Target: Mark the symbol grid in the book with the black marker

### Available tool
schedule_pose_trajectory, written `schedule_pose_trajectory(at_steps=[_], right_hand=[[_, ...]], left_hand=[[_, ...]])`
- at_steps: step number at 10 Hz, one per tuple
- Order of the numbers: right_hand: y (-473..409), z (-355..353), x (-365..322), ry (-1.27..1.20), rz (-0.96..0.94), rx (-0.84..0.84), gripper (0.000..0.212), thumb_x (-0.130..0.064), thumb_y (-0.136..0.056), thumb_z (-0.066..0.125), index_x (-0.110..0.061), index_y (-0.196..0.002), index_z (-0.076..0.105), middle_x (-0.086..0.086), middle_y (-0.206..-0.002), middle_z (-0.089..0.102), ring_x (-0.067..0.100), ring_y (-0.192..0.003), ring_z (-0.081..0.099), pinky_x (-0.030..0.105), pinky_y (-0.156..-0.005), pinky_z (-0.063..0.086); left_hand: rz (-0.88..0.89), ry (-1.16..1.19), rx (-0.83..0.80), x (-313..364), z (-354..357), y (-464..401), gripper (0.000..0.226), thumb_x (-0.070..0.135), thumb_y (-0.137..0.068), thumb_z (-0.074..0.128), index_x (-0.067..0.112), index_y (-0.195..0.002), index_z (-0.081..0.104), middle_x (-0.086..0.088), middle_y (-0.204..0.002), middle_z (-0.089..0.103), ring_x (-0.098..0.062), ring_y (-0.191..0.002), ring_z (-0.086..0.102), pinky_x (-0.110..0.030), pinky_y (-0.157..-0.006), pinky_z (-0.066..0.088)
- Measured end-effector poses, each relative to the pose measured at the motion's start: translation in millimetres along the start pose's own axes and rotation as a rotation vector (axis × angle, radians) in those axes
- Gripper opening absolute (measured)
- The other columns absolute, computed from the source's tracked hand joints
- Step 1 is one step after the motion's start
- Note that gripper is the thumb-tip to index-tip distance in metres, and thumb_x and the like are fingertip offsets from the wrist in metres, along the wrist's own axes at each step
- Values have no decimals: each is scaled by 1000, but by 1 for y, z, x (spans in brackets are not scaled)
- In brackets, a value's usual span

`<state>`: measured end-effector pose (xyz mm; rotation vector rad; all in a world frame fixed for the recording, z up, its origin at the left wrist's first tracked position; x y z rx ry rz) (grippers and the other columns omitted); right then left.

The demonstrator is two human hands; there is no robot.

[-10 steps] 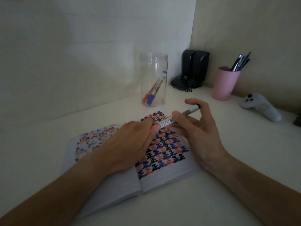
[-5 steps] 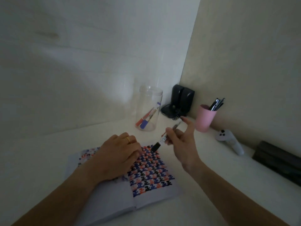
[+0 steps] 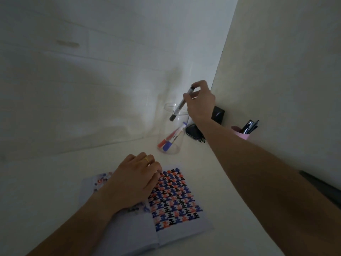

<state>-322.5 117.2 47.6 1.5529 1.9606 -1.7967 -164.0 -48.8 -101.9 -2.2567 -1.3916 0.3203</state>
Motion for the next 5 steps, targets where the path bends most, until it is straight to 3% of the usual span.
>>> schedule_pose_trajectory(at_steps=[2,3,4,5], right_hand=[[6,14,6,283,37,-251,13,-22,-86,71,-17,-95,78,3,-97,79,21,-93,72,31,-78,57],[8,15,4,301,81,-282,19,-11,-84,61,-8,-78,79,8,-80,78,23,-78,71,32,-70,58],[11,14,2,246,147,-280,24,-7,-80,56,-10,-58,67,5,-61,70,22,-62,65,31,-61,55],[21,2,3,181,94,-218,19,-16,-85,62,-14,-89,80,2,-91,80,18,-83,73,30,-72,58]], left_hand=[[9,-3,1,-1,0,-1,36,38,-98,27,28,-106,61,5,-102,64,-16,-91,54,-37,-80,44],[31,-28,2,-2,3,-1,36,39,-98,28,27,-106,61,4,-101,64,-16,-90,54,-36,-79,44],[36,-12,10,-3,4,0,33,39,-97,32,28,-105,62,5,-100,65,-16,-89,55,-35,-77,44],[43,-1,1,-2,5,-1,31,40,-96,36,27,-107,62,5,-100,65,-16,-90,55,-35,-77,45]])
Point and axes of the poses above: each hand's wrist, its own y-axis away from the middle knuckle, its own z-axis out of the palm, x = y × z, the point moved 1 cm from there along -y, towards the middle knuckle
